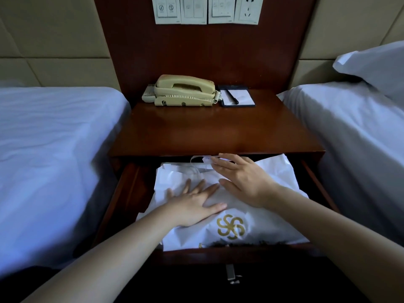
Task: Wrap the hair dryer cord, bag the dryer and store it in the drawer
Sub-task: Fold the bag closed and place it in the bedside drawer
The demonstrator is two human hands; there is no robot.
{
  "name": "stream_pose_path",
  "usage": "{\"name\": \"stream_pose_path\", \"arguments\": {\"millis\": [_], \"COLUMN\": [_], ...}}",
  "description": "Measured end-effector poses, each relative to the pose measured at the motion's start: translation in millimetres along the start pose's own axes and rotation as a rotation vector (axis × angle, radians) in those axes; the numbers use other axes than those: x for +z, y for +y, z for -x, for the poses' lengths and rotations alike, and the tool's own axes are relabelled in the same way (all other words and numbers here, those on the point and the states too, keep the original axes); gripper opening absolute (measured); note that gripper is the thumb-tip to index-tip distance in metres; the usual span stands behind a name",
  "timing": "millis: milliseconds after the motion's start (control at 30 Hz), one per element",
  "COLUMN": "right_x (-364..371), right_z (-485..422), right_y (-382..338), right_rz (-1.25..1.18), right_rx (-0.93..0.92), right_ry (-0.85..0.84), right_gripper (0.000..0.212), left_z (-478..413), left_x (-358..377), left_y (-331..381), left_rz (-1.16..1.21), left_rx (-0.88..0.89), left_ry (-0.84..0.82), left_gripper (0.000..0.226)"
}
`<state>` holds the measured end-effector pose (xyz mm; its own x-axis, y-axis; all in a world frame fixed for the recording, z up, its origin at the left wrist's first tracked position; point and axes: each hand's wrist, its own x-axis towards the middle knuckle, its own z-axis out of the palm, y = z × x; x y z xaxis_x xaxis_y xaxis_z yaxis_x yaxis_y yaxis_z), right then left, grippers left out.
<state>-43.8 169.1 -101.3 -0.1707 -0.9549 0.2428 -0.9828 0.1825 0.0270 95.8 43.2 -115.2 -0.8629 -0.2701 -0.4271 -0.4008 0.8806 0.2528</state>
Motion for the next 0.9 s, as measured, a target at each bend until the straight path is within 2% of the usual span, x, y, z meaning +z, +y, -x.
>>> {"name": "stream_pose_path", "arguments": {"millis": [233,300,367,433,500,633,767,900], "right_x": [-4,-3,-1,2,7,18,10,-14], "right_z": [-3,-4,-4,-6,-10,-20,-11,19], "right_y": [-3,-5,-2,3,9,24,25,15], "right_rz": [0.203,0.16,0.01,-0.161,-0.307,-0.424,-0.559,-0.499], "right_rx": [-0.009,0.0,0.125,0.303,0.45,0.641,0.674,0.54], "right_ry": [-0.047,-0.098,-0.198,-0.36,-0.398,-0.48,-0.443,-0.413], "right_gripper": [0.058,0.067,0.071,0.066,0.064,0.063,0.056,0.045], "left_z": [0,1,1,1,1,2,-2,-10], "left_x": [1,1,1,1,2,1,-3,-8], "left_y": [1,1,1,1,2,1,-2,-10], "left_rz": [-0.016,-0.023,-0.021,-0.019,-0.015,0.012,0.013,0.023], "left_rx": [-0.005,-0.003,0.006,0.014,0.021,0.036,0.013,-0.053], "left_ry": [0.028,0.033,0.043,0.063,0.084,0.118,0.122,0.11], "left_gripper": [0.07,0.07,0.069,0.068,0.068,0.067,0.068,0.067]}}
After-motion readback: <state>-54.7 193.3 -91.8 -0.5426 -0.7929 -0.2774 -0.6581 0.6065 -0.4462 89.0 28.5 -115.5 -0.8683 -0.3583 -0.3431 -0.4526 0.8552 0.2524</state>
